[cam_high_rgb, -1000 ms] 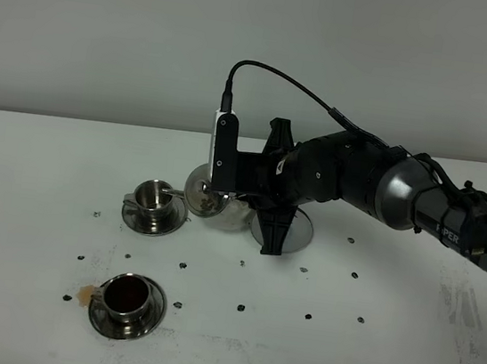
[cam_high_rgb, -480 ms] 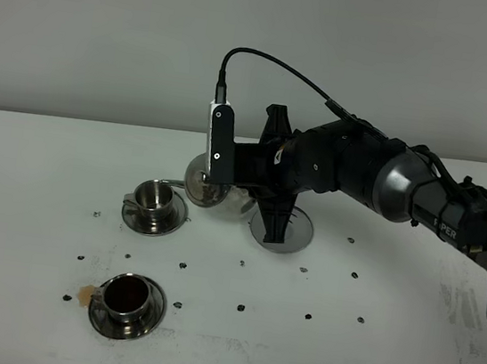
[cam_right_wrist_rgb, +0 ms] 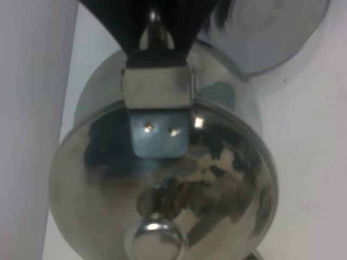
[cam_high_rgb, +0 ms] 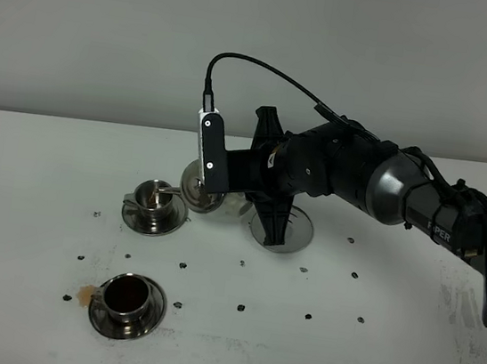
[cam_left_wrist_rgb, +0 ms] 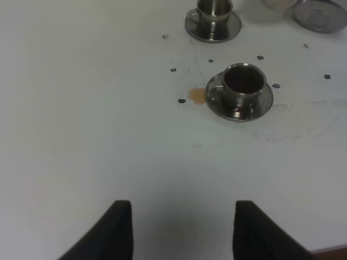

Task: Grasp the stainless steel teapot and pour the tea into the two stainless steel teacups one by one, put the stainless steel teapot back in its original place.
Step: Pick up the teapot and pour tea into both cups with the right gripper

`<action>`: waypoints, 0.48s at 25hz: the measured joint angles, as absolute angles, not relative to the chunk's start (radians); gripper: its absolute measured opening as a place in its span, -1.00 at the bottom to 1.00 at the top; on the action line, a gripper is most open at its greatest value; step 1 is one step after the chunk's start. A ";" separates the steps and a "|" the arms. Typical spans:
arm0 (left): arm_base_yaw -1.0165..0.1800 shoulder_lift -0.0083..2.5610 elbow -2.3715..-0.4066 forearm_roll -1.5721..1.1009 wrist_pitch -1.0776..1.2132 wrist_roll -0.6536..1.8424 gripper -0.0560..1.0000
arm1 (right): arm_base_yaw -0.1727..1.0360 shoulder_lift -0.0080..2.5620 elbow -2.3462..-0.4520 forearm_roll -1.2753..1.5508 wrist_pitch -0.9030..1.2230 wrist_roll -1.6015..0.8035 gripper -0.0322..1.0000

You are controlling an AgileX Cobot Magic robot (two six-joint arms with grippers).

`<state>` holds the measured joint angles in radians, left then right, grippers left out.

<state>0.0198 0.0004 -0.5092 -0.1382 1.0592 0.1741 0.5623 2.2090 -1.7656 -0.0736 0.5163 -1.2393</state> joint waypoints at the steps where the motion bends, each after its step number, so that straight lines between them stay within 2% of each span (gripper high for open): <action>1: 0.020 0.000 -0.509 -0.138 1.059 0.174 0.02 | 0.562 2.209 -1.766 -0.080 0.516 -1.240 -0.77; 12: 0.020 0.000 -0.509 -0.138 1.059 0.174 0.02 | 0.562 2.209 -1.766 -0.120 0.490 -1.240 -0.77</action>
<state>0.0198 0.0004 -0.5092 -0.1382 1.0592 0.1741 0.5622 2.2090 -1.7656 -0.1201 0.4904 -1.2400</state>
